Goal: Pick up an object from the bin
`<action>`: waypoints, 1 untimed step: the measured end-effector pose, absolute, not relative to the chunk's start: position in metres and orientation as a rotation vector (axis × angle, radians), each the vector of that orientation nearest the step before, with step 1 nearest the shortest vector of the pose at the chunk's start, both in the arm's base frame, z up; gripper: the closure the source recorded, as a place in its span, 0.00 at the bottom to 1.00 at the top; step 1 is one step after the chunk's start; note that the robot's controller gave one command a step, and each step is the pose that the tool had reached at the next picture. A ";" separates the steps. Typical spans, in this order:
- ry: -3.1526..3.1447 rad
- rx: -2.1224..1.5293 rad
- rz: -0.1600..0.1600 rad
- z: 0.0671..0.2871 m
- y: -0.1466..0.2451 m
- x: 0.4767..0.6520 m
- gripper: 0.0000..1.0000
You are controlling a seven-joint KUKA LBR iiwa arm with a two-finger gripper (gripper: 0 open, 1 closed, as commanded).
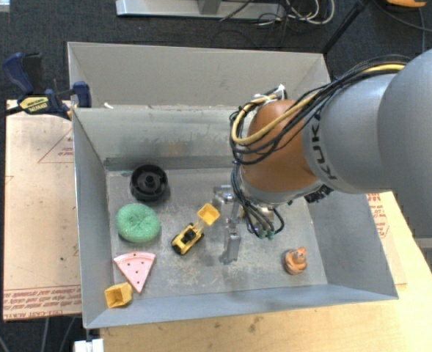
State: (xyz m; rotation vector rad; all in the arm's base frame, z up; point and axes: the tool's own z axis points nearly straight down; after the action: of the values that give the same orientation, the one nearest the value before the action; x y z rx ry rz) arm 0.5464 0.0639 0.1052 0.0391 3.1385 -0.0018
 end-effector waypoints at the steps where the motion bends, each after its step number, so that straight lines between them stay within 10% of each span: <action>1: 3.137 -0.087 0.002 0.091 0.108 0.551 0.00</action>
Offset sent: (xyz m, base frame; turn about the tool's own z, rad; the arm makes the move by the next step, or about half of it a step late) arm -0.0008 0.0624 -0.0075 -0.2439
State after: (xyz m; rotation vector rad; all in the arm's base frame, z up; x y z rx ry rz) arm 0.5511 0.1080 0.0912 -0.0868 3.1373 0.0025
